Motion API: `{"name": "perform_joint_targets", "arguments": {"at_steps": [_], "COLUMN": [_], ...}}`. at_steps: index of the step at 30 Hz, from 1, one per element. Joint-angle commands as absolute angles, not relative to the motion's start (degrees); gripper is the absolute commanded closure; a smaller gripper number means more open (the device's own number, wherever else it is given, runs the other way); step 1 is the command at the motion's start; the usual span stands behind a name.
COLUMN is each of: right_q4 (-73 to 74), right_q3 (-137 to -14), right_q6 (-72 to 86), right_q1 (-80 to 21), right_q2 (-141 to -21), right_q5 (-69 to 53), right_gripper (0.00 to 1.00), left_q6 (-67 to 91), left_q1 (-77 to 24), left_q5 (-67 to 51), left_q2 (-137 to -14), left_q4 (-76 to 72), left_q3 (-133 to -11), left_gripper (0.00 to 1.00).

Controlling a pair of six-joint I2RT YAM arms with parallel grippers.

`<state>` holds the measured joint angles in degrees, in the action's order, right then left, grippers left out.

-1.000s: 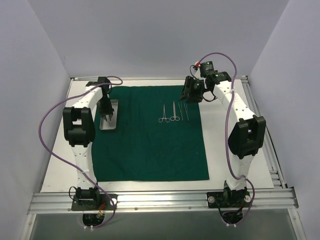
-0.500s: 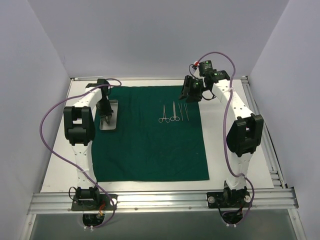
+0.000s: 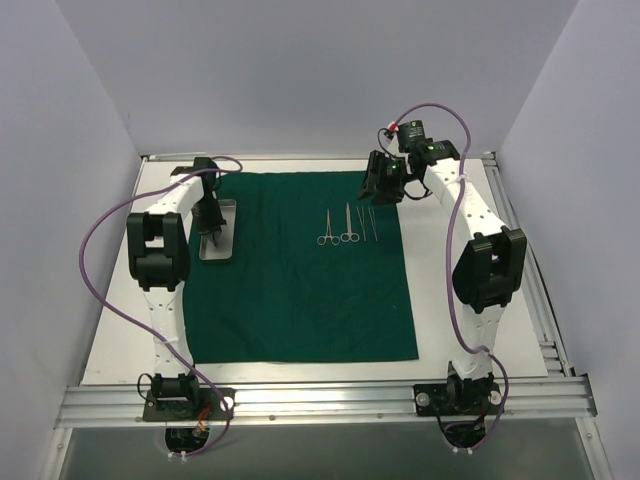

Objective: Open and lay out the surgical kit
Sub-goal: Pick up the medical item from the container.

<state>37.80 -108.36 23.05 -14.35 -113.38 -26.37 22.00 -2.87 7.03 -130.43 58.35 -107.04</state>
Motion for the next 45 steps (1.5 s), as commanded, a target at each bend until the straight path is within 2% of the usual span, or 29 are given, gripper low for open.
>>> {"name": "perform_joint_targets", "arguments": {"at_steps": [1,20,35,45], "right_q4": [38.94,33.75,26.47,19.60], "right_q3": [-110.74,-108.55,-112.23,-114.79], "right_q6": [22.76,23.29,25.57,32.34], "right_q1": [-14.68,-17.23,-23.99,-30.32], "right_q2": [-113.55,-113.82,-116.01,-118.48], "right_q5": [-26.72,-28.56,-35.42,-38.94], "right_gripper": [0.55,0.55,0.51,0.50], "left_q6": [22.15,22.24,26.98,32.60], "left_q1": [-2.20,-3.16,-8.78,-15.20], "left_q5": [6.94,2.73,-9.05,-12.57], "left_q2": [-130.17,-116.73,-95.38,-88.42], "left_q4": [56.42,62.13,58.63,56.34], "left_q3": [-107.31,-105.56,-91.94,-86.93], "left_gripper": [0.98,0.98,0.98,0.98]}}
